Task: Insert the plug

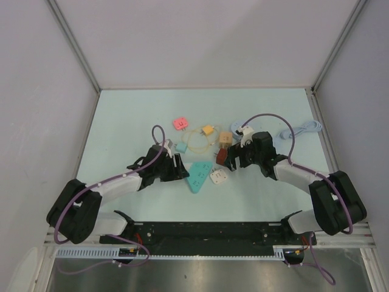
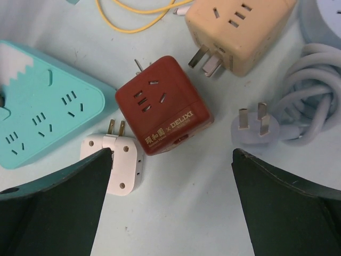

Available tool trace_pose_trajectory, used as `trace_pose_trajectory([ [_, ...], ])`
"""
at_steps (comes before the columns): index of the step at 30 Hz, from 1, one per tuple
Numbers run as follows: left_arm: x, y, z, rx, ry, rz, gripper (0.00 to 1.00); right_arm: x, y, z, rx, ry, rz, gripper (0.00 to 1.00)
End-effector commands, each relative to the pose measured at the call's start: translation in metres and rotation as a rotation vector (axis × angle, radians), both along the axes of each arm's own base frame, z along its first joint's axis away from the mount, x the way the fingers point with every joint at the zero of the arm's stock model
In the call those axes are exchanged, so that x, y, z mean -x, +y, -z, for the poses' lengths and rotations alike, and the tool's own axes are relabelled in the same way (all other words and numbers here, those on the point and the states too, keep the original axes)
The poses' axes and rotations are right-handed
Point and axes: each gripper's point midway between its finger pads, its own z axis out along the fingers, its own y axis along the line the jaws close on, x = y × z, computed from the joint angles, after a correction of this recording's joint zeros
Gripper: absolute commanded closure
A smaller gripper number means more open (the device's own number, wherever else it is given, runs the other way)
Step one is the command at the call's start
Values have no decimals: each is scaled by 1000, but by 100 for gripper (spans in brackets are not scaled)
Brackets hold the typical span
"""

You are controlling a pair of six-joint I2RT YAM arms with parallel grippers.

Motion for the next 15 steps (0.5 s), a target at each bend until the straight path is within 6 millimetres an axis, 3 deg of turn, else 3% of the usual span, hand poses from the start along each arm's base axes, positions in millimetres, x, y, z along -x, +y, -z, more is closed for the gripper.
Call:
trace_pose_trajectory([
  [1, 15, 35, 25, -199, 77, 2, 32, -20, 17, -22, -40, -91, -57, 3],
  [9, -10, 7, 9, -130, 49, 51, 46, -22, 32, -14, -42, -75, -101, 5],
  [15, -30, 4, 2, -170, 3, 75, 46, -17, 43, -10, -33, -49, -139, 6],
])
